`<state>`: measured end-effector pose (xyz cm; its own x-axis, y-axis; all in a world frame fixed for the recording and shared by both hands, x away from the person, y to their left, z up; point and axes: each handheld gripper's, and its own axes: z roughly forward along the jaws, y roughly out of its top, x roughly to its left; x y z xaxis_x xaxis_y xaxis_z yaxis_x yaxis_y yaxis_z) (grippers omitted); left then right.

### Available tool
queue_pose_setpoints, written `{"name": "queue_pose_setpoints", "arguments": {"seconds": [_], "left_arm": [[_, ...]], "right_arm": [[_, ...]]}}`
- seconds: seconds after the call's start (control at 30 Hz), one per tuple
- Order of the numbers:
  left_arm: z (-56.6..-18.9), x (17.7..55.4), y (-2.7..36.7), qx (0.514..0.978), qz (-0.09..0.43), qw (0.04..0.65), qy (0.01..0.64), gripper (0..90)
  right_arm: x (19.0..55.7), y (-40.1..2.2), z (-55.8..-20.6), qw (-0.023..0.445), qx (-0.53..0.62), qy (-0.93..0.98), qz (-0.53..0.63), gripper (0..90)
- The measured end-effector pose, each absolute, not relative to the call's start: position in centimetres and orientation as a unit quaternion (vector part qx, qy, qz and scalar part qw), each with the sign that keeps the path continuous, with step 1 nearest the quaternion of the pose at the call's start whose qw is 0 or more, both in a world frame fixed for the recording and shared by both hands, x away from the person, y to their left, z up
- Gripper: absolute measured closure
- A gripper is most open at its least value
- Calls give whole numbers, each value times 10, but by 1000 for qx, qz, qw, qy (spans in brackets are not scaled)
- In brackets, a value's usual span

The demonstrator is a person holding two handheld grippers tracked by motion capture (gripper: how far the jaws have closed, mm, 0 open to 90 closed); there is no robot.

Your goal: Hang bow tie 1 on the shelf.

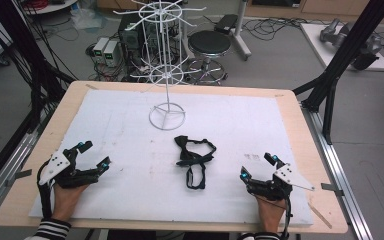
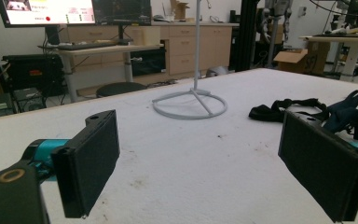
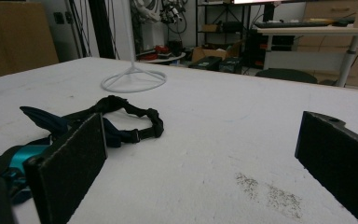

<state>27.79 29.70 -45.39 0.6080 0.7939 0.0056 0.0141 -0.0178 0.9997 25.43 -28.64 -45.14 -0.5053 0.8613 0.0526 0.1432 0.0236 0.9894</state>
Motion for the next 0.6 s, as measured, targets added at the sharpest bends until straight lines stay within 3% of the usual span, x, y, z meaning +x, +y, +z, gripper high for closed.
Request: {"name": "queue_pose_setpoints", "arguments": {"seconds": [0.6], "left_arm": [[-454,277,297,643,315,623,316,128]], "right_arm": [[254,-286,-451,312,386,646,580,13]]}}
